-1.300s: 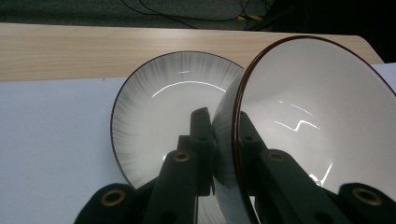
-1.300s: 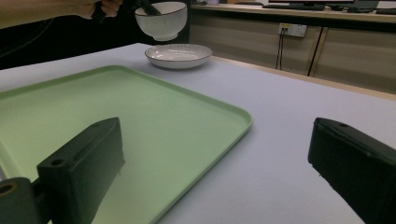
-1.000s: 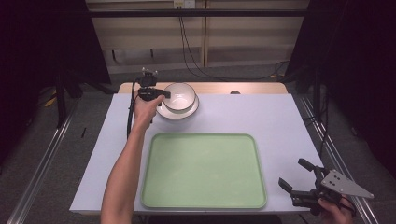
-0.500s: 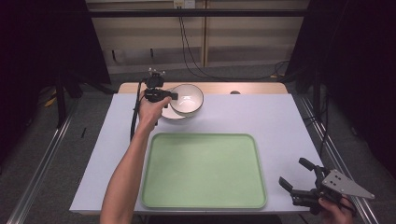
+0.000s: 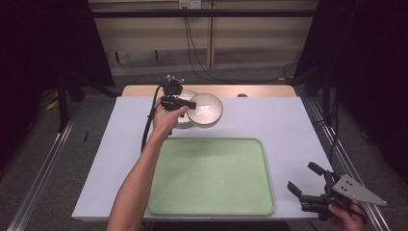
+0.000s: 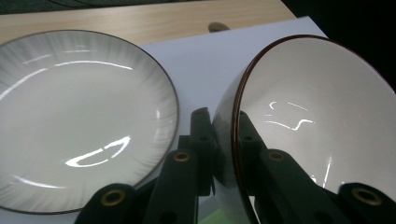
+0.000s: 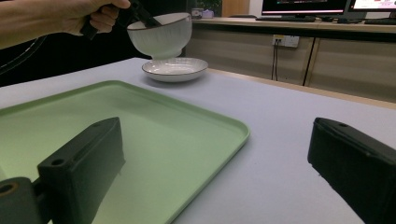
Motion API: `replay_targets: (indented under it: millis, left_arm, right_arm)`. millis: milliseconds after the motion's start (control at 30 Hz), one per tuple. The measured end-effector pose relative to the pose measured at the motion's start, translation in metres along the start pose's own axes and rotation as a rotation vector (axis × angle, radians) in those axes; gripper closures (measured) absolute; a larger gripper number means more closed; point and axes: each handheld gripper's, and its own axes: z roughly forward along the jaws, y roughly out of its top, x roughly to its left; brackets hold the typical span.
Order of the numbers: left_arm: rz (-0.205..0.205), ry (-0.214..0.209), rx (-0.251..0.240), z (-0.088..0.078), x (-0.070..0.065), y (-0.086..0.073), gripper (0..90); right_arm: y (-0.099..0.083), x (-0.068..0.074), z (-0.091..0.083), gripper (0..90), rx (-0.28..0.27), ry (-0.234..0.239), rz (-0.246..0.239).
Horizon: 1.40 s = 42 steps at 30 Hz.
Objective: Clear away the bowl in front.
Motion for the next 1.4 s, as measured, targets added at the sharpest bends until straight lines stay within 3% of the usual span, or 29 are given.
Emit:
replay_targets:
  millis: [67, 267, 333, 867, 933, 1200, 1233, 1267, 1333, 1400]
  left_arm:
    - [0.026, -0.001, 0.016, 0.005, -0.009, -0.001, 82.0]
    - [0.049, -0.050, 0.026, 0.017, -0.024, -0.001, 82.0]
    - [0.063, -0.042, 0.035, 0.021, -0.029, -0.001, 82.0]
    - [0.091, -0.114, 0.065, 0.045, -0.061, -0.007, 82.0]
    - [0.107, -0.119, 0.077, 0.047, -0.064, -0.008, 82.0]
    - [0.111, -0.143, 0.096, 0.061, -0.082, -0.012, 82.0]
    - [0.134, -0.143, 0.113, 0.062, -0.083, -0.012, 82.0]
    - [0.123, -0.138, 0.106, 0.063, -0.086, -0.012, 82.0]
    - [0.145, -0.149, 0.121, 0.067, -0.090, -0.013, 82.0]
    - [0.137, -0.157, 0.123, 0.069, -0.092, -0.013, 82.0]
  right_arm:
    - [0.000, 0.000, 0.000, 3.0, 0.000, -0.001, 0.003]
    - [0.000, 0.000, 0.001, 3.0, 0.004, 0.008, -0.002]
    - [0.000, 0.000, 0.001, 3.0, 0.003, 0.007, -0.001]
    - [0.000, 0.000, 0.001, 3.0, 0.004, 0.012, -0.004]
    - [-0.001, 0.000, 0.001, 3.0, 0.001, 0.013, -0.007]
    - [0.000, 0.001, 0.001, 3.0, -0.001, 0.011, 0.000]
    - [0.000, 0.001, 0.001, 3.0, -0.002, 0.010, -0.001]
    - [0.000, 0.001, 0.001, 3.0, -0.002, 0.011, 0.000]
    - [0.000, 0.001, 0.001, 3.0, -0.004, 0.009, 0.002]
    - [0.000, 0.001, 0.001, 3.0, -0.004, 0.010, 0.004]
